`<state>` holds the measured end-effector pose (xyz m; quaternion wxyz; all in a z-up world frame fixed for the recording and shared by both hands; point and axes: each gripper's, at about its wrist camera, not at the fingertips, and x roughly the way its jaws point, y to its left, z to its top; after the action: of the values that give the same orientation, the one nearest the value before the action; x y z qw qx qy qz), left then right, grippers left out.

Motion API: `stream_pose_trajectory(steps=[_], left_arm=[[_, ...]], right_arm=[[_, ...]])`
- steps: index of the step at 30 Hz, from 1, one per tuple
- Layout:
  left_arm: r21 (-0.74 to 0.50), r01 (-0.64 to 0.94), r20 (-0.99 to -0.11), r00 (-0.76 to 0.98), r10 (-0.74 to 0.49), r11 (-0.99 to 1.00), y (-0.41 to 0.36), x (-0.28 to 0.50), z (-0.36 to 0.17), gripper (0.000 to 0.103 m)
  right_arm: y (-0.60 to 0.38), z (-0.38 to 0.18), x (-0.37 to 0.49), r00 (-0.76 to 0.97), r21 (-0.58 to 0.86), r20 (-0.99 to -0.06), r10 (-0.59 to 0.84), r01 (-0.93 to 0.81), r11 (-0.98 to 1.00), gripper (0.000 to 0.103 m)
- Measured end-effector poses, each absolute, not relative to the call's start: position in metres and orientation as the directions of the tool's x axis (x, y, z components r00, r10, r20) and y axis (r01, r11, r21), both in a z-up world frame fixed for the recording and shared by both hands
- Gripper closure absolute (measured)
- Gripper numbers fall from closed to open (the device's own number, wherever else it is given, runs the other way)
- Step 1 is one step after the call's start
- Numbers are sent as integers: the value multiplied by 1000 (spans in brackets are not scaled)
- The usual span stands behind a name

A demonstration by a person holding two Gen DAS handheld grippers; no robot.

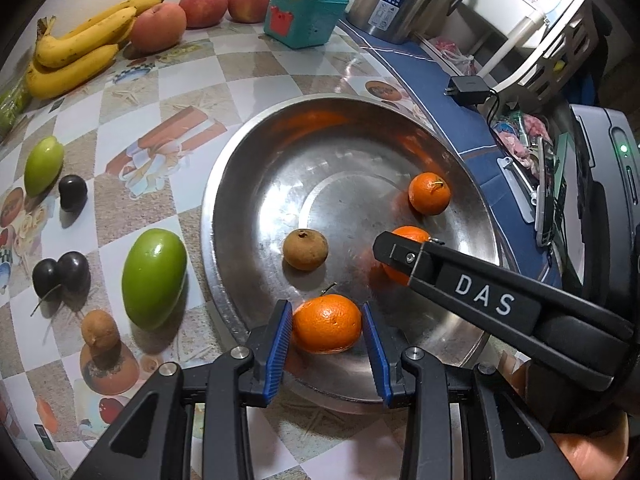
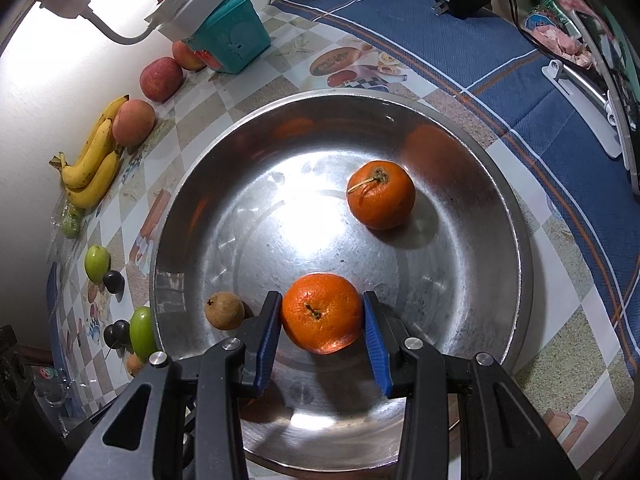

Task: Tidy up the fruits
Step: 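Open the left tool to drop its orange while the right tool releases its orange into the tray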

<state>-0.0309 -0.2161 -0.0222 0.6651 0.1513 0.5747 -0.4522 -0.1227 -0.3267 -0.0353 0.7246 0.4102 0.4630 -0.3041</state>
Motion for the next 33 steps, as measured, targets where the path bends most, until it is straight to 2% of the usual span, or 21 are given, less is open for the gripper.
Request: stream_pose_trajectory(steps=[17,21,26,30,33], left_arm=[[-303,781,-907,-61,-416,546,-222,-34,-25,62],[-305,782,-906,-62,-420,543,-222,-34,-24,57],[-312,784,-900,-64,-431,537,-222,-34,-20,56],[-314,789,-897,-64,-438,528,-222,-35,-17,48],[-315,794,-892,-61,-448,519,-222,-36,-12,48]], right_arm=[[-325,-38,-118,355,274,-932,-73,822,498,61],[-325,-38,-116,349,266,-934,-75,821,505,60],[-325,-39,-116,351,270,-933,-76,825,496,60],[-327,-36,-118,353,269,-932,-84,826,495,60],[-327,-34,-118,358,269,-930,-89,824,498,60]])
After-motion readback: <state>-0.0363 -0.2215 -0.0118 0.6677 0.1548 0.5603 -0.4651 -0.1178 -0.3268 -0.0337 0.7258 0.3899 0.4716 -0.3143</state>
